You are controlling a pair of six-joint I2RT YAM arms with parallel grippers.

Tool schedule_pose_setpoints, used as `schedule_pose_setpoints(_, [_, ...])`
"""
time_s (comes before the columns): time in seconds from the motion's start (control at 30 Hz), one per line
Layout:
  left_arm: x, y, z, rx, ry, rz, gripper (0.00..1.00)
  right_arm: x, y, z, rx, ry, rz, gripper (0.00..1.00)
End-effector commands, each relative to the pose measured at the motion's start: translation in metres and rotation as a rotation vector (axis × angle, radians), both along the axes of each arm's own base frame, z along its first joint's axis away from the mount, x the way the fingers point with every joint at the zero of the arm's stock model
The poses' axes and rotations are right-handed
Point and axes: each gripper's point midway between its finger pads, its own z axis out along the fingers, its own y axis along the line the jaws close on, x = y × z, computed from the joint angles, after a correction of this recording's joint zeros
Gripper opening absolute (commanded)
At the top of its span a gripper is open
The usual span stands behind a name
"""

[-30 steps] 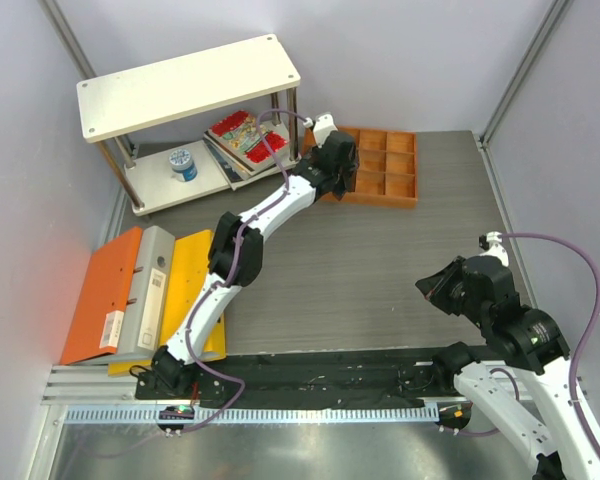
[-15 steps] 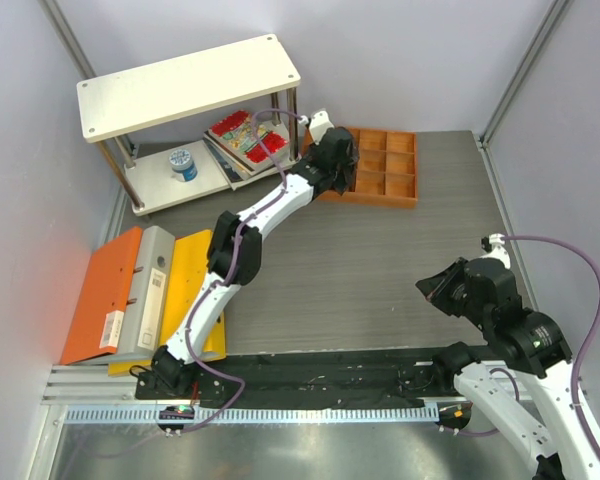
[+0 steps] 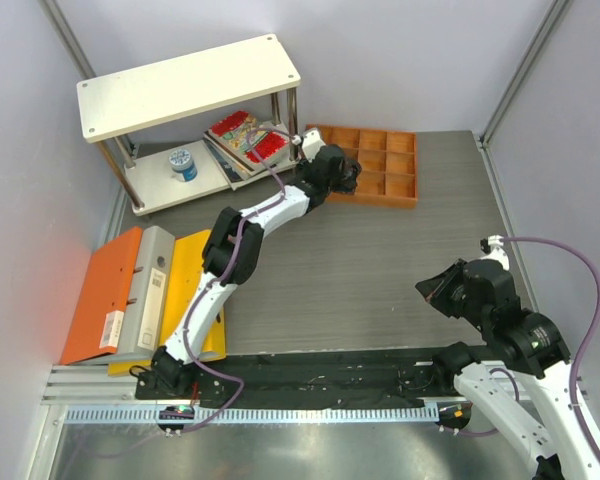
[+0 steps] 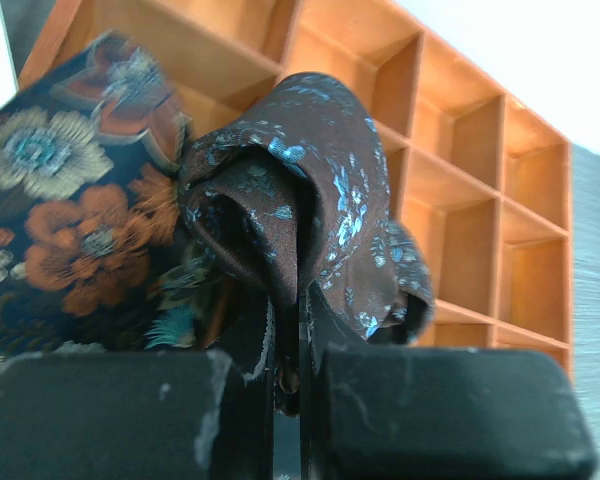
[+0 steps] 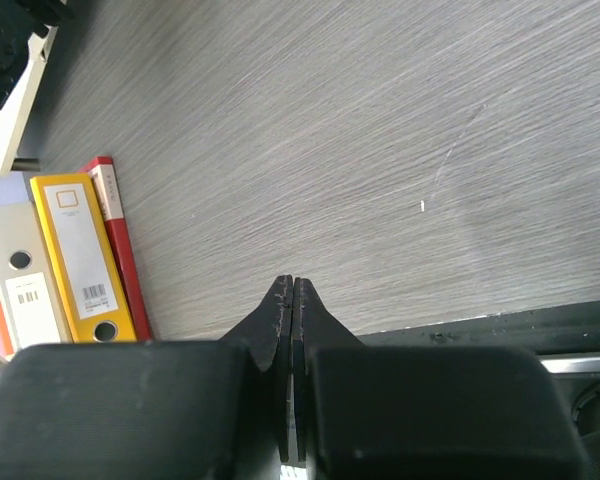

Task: Roll the ties
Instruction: Place the tie in the storage box.

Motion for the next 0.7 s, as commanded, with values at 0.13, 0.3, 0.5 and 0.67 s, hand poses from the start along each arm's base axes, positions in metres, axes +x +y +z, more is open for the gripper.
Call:
schedule_pose_setpoints(0.13, [-0.01, 0.011, 0.049, -0.032, -0.111, 0.029, 0.0, 0.001, 0.002, 0.0, 0.025, -0.024, -0.005, 0.02])
schedule_pose_setpoints(0.3, [-0.032, 0.006, 0.052, 0.112, -0.137, 0.018, 0.0, 0.003, 0.004, 0.001, 0.034, -0.029, 0.004, 0.02])
schedule_pose_setpoints(0.5, [-0.056, -0.004, 0.04, 0.241, -0.134, -0.001, 0.0, 0.002, 0.005, 0.001, 0.036, -0.034, 0.009, 0.02])
schedule_pose_setpoints(0.67, [-0.056, -0.007, 0.025, 0.311, -0.093, 0.007, 0.0, 0.002, 0.005, 0.0, 0.029, -0.033, 0.014, 0.02])
